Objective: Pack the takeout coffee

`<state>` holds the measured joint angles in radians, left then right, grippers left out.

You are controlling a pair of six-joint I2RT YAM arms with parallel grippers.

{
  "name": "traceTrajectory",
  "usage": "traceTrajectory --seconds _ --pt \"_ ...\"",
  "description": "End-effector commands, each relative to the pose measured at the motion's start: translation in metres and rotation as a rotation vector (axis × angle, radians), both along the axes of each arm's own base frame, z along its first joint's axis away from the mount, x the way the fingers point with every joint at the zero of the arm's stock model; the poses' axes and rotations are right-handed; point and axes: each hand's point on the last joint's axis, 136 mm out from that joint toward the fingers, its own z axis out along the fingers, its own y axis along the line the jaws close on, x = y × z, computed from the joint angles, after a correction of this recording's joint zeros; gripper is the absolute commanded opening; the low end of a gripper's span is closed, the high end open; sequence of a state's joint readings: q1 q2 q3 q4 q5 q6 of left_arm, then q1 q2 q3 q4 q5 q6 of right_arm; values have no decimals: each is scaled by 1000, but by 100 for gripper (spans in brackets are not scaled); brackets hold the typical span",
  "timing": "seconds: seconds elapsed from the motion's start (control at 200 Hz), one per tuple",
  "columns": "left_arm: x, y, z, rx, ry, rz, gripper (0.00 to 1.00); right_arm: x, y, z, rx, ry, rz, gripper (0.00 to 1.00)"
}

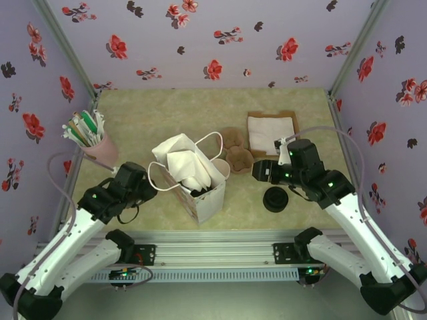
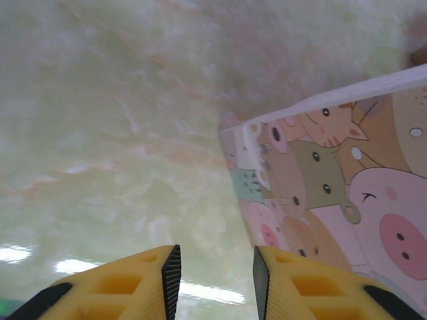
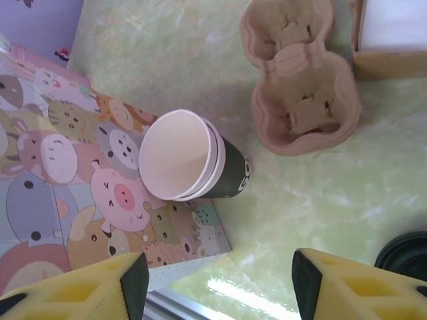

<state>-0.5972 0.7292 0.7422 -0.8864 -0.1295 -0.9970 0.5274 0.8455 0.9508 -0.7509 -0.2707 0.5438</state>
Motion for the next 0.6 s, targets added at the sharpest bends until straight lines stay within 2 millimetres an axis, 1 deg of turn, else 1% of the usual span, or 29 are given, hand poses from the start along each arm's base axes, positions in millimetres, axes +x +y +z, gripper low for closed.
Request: traceTrajectory --seconds 0.0,0.135,0.18,0.21,0.235,0.335,0.465,0.595 --pt "18 -28 13 -171 -61 -24 34 -13 13 -12 42 41 66 59" --pt "26 -30 1 -186 -43 -10 34 -28 30 -37 40 83 138 54" --pt "29 -30 -1 -195 -42 -4 34 -31 35 -46 31 89 154 47" --pt "31 -31 -2 -201 -42 -2 33 -33 39 -49 28 86 168 40" --pt "32 -30 -3 -205 -43 1 33 -34 42 -51 25 82 177 37" --pt "38 -31 -8 -212 -37 8 33 -34 54 -54 24 48 198 31" --pt "48 -33 -11 -235 -33 9 32 -32 69 -59 36 43 222 30" --pt "57 -32 -11 -243 -45 19 32 -35 87 -62 30 42 276 30"
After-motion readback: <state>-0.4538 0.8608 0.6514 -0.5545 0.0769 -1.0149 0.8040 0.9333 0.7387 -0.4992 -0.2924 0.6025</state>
